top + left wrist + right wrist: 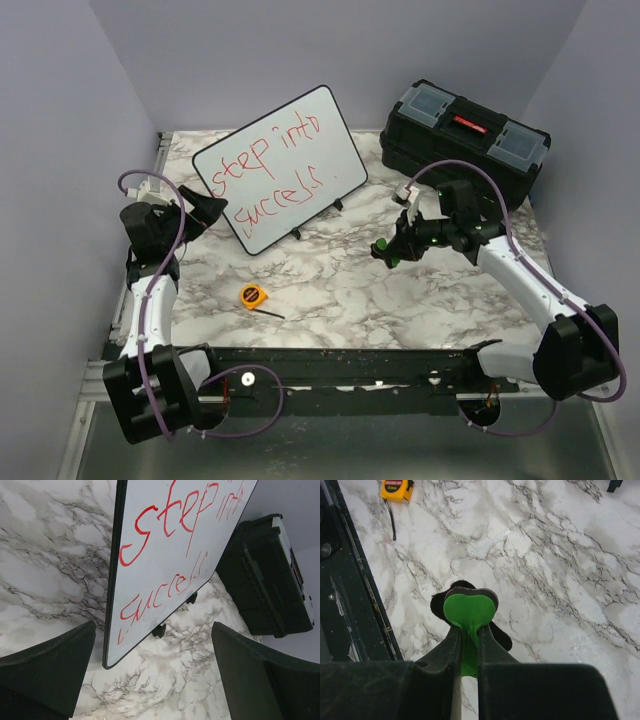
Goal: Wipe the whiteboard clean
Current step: Pick up the whiteboard eraser from the center of the board, then pick up the whiteboard from the center of the board.
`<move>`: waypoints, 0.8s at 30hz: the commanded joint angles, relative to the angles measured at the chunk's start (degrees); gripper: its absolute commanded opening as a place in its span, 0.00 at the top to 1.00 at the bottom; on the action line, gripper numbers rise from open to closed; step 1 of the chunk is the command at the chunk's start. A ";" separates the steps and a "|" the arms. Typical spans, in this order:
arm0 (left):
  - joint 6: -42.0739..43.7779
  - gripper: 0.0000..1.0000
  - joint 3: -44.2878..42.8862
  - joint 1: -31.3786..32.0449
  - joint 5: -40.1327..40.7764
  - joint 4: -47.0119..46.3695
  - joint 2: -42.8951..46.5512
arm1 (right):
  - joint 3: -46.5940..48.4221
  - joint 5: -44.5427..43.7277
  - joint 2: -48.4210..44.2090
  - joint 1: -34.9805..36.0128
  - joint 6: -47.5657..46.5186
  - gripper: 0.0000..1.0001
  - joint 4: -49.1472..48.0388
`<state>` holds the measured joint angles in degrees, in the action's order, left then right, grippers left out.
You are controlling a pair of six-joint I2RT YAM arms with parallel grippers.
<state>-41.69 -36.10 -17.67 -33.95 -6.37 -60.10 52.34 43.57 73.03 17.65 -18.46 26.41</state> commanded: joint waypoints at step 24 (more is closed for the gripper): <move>6.15 0.07 0.70 -0.67 -1.55 -15.14 -14.49 | -1.47 6.09 -3.93 -1.64 -0.61 0.99 -0.86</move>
<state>-35.99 -33.08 -17.93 -34.30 -16.36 -72.12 51.18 47.88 69.21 16.38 -18.06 24.97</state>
